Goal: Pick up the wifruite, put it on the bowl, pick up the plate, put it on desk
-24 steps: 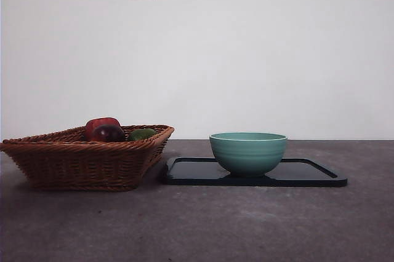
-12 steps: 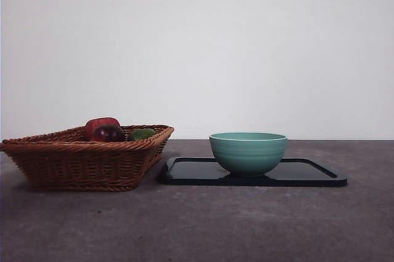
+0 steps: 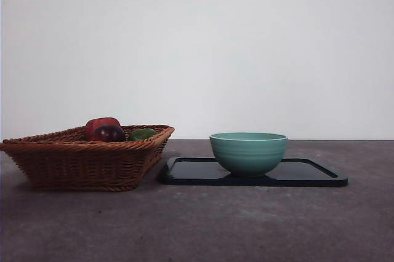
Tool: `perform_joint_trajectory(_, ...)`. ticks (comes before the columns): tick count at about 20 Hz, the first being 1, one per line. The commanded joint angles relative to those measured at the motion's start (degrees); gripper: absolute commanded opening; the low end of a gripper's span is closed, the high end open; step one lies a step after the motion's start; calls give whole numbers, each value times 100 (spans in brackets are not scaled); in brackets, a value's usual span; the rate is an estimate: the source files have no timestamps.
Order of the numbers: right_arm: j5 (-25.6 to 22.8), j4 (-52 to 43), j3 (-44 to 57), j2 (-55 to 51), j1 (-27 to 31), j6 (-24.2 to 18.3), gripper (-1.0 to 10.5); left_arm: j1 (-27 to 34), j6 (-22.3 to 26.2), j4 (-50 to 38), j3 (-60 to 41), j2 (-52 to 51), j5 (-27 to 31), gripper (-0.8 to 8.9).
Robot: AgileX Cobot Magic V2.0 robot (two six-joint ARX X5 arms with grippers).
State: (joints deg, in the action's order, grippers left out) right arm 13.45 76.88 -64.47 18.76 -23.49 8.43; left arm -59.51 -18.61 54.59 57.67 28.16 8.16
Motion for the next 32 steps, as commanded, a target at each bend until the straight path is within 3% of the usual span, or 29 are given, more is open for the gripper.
perform_joint_trajectory(1,9,424,-68,13,-28,59,547,-57,-142,-107,59,461,-33,500)
perform_joint_trajectory(7,7,424,-68,13,-28,57,547,-33,-675,-673,444,2402,-98,500)
perform_joint_trajectory(10,7,424,-68,13,-28,57,547,46,-675,-577,1102,3580,-391,500)
perform_joint_trajectory(19,7,424,-68,13,-28,57,547,605,-138,223,3797,6857,-566,500)
perform_joint_trajectory(32,7,424,-68,13,-28,57,547,1384,654,743,7294,9995,-566,500)
